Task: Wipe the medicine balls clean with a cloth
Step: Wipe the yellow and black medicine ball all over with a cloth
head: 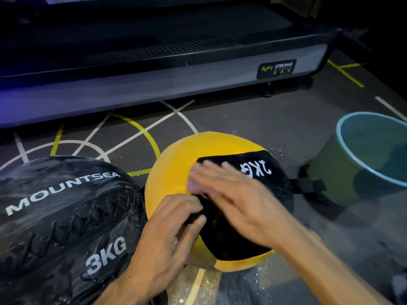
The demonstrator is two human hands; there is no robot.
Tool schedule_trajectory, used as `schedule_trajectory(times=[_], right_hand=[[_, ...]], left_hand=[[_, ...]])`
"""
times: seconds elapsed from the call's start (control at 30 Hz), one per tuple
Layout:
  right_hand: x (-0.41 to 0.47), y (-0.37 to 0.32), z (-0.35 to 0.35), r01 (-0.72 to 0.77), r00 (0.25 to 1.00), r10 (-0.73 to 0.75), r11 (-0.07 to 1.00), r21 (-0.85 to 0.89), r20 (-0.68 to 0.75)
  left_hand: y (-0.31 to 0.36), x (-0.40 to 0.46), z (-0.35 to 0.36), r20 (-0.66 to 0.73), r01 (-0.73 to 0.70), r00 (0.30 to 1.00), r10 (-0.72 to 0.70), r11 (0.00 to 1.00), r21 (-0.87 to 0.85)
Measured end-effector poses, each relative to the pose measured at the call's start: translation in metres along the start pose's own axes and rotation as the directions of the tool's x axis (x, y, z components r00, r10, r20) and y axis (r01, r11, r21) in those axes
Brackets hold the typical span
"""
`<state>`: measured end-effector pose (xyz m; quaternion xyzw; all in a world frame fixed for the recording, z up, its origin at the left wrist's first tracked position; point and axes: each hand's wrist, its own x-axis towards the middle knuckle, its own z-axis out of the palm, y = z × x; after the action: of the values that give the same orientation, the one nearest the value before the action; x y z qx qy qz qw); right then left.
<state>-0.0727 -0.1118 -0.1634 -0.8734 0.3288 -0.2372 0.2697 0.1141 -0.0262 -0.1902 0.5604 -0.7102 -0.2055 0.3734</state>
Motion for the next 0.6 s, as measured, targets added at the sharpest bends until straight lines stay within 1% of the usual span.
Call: schedule_trajectory(times=[0.03,0.07,0.1,0.13,0.17,0.2,0.23,0.27,0.3,0.33,0.37,0.4,0.43,0.47,0.5,0.53,0.57,0.6], right_hand=[[-0.011,0.017,-0.005,-0.066,0.99,0.066,0.998,0.002,-0.122],[-0.023,0.035,-0.013,-0.198,0.94,0.201,0.979,0.038,-0.276],[-0.035,0.051,-0.022,-0.335,0.847,0.349,0.936,0.106,-0.401],[-0.044,0.057,-0.026,-0.43,0.752,0.457,0.886,0.171,-0.476],[-0.048,0.054,-0.022,-0.455,0.706,0.494,0.865,0.211,-0.507],[-0.048,0.044,-0.012,-0.417,0.723,0.465,0.883,0.214,-0.51],[-0.047,0.029,0.002,-0.347,0.776,0.394,0.919,0.188,-0.493],[-0.046,0.01,0.015,-0.264,0.839,0.28,0.959,0.1,-0.467],[-0.047,-0.005,0.027,-0.163,0.898,0.135,0.986,-0.031,-0.418],[-0.05,-0.01,0.033,-0.058,0.938,0.007,0.989,-0.138,-0.346],[-0.052,-0.006,0.032,0.005,0.954,-0.059,0.984,-0.181,-0.293],[-0.057,0.003,0.026,-0.004,0.953,-0.035,0.992,-0.129,-0.302],[-0.064,0.017,0.02,-0.088,0.926,0.076,0.996,-0.016,-0.37],[-0.07,0.032,0.013,-0.216,0.858,0.245,0.97,0.116,-0.451],[-0.075,0.049,0.005,-0.373,0.755,0.417,0.908,0.191,-0.506],[-0.079,0.062,-0.003,-0.538,0.635,0.576,0.808,0.24,-0.515],[-0.083,0.071,-0.008,-0.646,0.534,0.671,0.716,0.264,-0.514],[-0.087,0.074,-0.01,-0.671,0.486,0.68,0.693,0.264,-0.549]], left_hand=[[-0.001,-0.001,-0.001,-0.002,0.028,1.0,-0.028,1.0,-0.006],[-0.002,-0.001,-0.002,-0.003,0.051,0.999,-0.051,0.999,-0.008],[-0.001,0.0,-0.002,-0.005,0.063,0.998,-0.063,0.998,-0.003],[0.0,0.001,-0.001,-0.008,0.069,0.998,-0.069,0.998,0.001],[0.002,0.002,0.0,-0.008,0.072,0.997,-0.072,0.997,-0.002],[0.003,0.004,0.002,-0.006,0.073,0.997,-0.073,0.997,-0.009],[0.004,0.006,0.003,-0.005,0.072,0.997,-0.072,0.997,-0.012],[0.005,0.007,0.003,-0.003,0.068,0.998,-0.068,0.998,-0.009],[0.004,0.008,0.002,-0.001,0.06,0.998,-0.06,0.998,-0.005],[0.003,0.008,0.001,0.002,0.058,0.998,-0.058,0.998,-0.004],[0.002,0.007,-0.001,0.007,0.067,0.998,-0.067,0.998,-0.011],[0.001,0.007,-0.003,0.013,0.083,0.996,-0.083,0.996,-0.026],[0.0,0.006,-0.005,0.017,0.1,0.995,-0.099,0.994,-0.043],[0.0,0.006,-0.007,0.022,0.116,0.993,-0.115,0.992,-0.057],[-0.001,0.006,-0.007,0.029,0.132,0.991,-0.131,0.989,-0.068],[0.0,0.006,-0.006,0.033,0.147,0.989,-0.145,0.986,-0.082],[0.001,0.006,-0.006,0.032,0.16,0.987,-0.157,0.982,-0.102],[0.002,0.007,-0.005,0.033,0.169,0.986,-0.166,0.978,-0.121]])
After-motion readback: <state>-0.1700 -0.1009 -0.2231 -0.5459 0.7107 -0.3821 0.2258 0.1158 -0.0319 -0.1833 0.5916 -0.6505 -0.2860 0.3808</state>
